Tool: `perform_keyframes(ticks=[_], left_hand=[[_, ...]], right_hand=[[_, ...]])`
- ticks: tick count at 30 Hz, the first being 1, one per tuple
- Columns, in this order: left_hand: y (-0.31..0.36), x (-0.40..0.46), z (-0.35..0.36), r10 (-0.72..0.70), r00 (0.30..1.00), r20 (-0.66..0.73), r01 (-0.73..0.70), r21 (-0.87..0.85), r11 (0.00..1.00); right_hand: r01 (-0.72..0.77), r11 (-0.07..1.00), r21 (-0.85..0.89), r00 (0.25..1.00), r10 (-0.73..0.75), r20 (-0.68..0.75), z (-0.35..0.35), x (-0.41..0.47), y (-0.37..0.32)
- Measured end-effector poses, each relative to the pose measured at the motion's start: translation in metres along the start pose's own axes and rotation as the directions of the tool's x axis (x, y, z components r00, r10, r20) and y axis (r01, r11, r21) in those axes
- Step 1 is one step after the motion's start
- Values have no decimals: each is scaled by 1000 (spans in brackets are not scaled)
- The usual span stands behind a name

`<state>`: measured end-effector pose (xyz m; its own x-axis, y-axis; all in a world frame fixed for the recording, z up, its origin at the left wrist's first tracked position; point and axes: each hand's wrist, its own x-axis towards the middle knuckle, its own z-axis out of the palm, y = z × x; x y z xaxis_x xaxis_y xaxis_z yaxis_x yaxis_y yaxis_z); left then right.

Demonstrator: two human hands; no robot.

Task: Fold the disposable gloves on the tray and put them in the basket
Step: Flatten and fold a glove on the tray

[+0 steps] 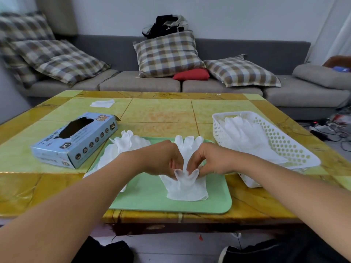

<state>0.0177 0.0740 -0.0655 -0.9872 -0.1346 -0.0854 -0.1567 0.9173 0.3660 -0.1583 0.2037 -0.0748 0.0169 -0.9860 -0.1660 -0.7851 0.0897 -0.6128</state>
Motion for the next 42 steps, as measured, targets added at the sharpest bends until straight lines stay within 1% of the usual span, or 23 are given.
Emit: perform_keyframes(ticks=[3, 6, 9, 11, 14, 17, 21, 26, 28, 29, 30, 31, 32, 33, 34, 35, 36, 37, 38, 39, 40, 41, 42], left_hand=[[3, -3, 4, -13, 996, 92, 10, 24, 1000], [2, -5, 11, -21, 986, 168, 23, -9, 1000], [0, -7, 15, -36, 981, 190, 43, -34, 999], [0, -8, 12, -49, 978, 204, 65, -70, 995], [-1, -11, 8, -61, 950, 307, 101, -116, 988], [-4, -12, 6, -79, 923, 376, 134, -121, 984], [-3, -12, 12, -80, 924, 373, 138, -131, 982], [3, -8, 21, -78, 946, 314, 90, -23, 996], [6, -8, 22, -63, 953, 297, 64, 5, 998], [8, -8, 22, -65, 954, 293, 61, 21, 998], [9, -9, 19, -77, 955, 286, 69, 37, 997], [11, -10, 13, -94, 961, 260, 85, 46, 995], [11, -12, 5, -116, 972, 202, 112, 32, 993], [11, -15, -3, -143, 983, 118, 146, -13, 989], [10, -18, -11, -180, 983, 19, 181, -97, 979], [8, -20, -17, -223, 971, -83, 202, -209, 957], [6, -21, -20, -260, 949, -178, 187, -346, 919], [6, -20, -24, -272, 926, -260, 113, -498, 860], [9, -19, -25, -278, 905, -322, 7, -641, 767], [14, -15, -27, -292, 883, -368, -96, -751, 654], [20, -12, -32, -325, 858, -398, -173, -819, 547], [25, -9, -37, -365, 836, -410, -222, -861, 458], [29, -6, -42, -406, 816, -412, -253, -885, 391]], right_hand=[[7, 999, 31, 999, -8, 32, 7, 1, 0], [45, 999, -7, 997, -44, 66, 8, 1, -4], [62, 996, -63, 995, -57, 87, 4, 1, -8], [64, 995, -76, 991, -54, 124, 0, -2, -10], [48, 992, -119, 971, -19, 238, -3, -6, -8], [44, 986, -159, 964, 0, 266, -1, -8, -8], [79, 974, -214, 963, -19, 268, 4, -11, -10], [104, 954, -282, 973, -38, 230, 13, -10, -9], [104, 954, -282, 976, -44, 212, 14, -7, -7], [97, 962, -253, 975, -42, 217, 12, -6, -7], [79, 980, -182, 976, -39, 213, 7, -6, -7], [51, 997, -61, 983, -40, 179, 1, -6, -9], [40, 994, 98, 993, -51, 110, -6, -6, -11], [44, 957, 288, 999, -48, 7, -14, -4, -13], [57, 869, 491, 997, -20, -81, -21, -4, -17], [83, 740, 667, 991, 8, -132, -28, -2, -21], [104, 604, 790, 988, 27, -151, -32, -1, -25], [120, 490, 864, 986, 43, -161, -38, 1, -30], [121, 419, 900, 985, 58, -160, -42, 3, -35], [123, 391, 912, 983, 80, -167, -46, 5, -39], [134, 376, 917, 980, 90, -180, -49, 8, -44], [150, 354, 923, 974, 105, -199, -52, 9, -48], [168, 321, 932, 969, 120, -216, -53, 10, -51]])
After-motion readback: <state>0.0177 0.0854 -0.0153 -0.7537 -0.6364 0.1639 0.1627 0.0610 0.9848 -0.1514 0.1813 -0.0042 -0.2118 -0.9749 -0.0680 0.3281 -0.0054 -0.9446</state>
